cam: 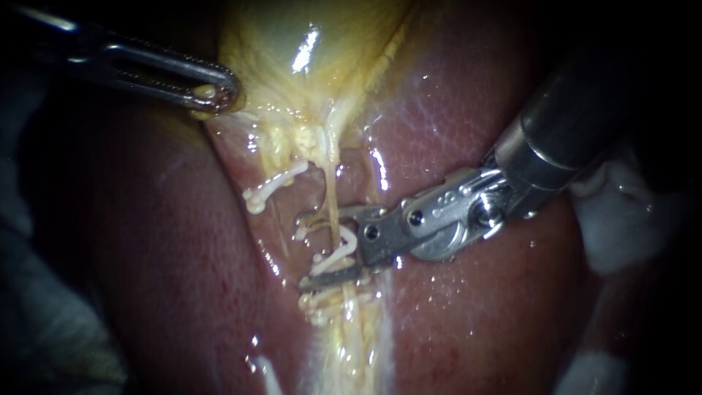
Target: Clipping second clip right tube
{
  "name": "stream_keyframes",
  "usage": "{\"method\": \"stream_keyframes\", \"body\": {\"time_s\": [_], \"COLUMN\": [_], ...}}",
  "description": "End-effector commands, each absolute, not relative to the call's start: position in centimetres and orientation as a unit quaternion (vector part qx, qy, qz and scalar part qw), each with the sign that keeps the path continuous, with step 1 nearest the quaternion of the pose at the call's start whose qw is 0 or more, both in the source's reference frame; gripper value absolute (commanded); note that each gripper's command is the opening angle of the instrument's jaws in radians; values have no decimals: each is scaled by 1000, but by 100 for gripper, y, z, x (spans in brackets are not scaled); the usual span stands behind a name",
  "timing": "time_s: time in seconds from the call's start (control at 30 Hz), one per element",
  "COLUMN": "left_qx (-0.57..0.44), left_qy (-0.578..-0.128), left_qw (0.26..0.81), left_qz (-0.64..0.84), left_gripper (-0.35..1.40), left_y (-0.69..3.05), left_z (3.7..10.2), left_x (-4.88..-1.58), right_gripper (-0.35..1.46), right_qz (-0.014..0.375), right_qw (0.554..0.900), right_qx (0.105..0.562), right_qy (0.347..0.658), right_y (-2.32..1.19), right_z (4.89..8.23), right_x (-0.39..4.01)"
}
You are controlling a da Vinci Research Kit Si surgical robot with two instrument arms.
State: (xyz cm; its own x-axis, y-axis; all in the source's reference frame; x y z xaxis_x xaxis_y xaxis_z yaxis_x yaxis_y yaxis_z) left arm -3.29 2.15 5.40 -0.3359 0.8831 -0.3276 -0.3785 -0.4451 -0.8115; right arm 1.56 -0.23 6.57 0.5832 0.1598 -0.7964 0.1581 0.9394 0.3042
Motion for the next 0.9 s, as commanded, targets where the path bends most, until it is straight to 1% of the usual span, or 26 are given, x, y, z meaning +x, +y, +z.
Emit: {"method": "stream_keyframes", "body": {"time_s": [0.03, 0.13, 0.23, 0.3, 0.37, 0.43, 0.63, 0.73, 0.9], "left_qx": [-396, -396, -396, -396, -396, -396, -396, -396, -396], "left_qy": [-319, -319, -319, -319, -319, -319, -319, -319, -319], "left_qw": [419, 419, 419, 419, 419, 419, 419, 419, 419], "left_qz": [752, 752, 753, 753, 753, 753, 753, 753, 753], "left_gripper": [-35, -35, -35, -35, -35, -35, -35, -35, -35], "left_y": [215, 215, 215, 215, 215, 215, 215, 215, 215], "left_z": [540, 540, 540, 540, 540, 540, 539, 539, 539], "left_x": [-329, -329, -328, -327, -327, -327, -327, -326, -326], "right_gripper": [50, 50, 50, 50, 50, 50, 49, 49, 48], "right_qz": [0, -3, 11, 29, 47, 64, 105, 119, 147], "right_qw": [872, 872, 870, 867, 859, 848, 818, 797, 767], "right_qx": [174, 174, 182, 191, 201, 219, 278, 319, 364], "right_qy": [457, 458, 457, 460, 469, 478, 492, 499, 507], "right_y": [-23, -22, -18, -15, -12, -11, -12, -12, -14], "right_z": [656, 654, 649, 646, 643, 640, 640, 640, 641], "right_x": [155, 152, 146, 142, 139, 135, 129, 128, 129]}}
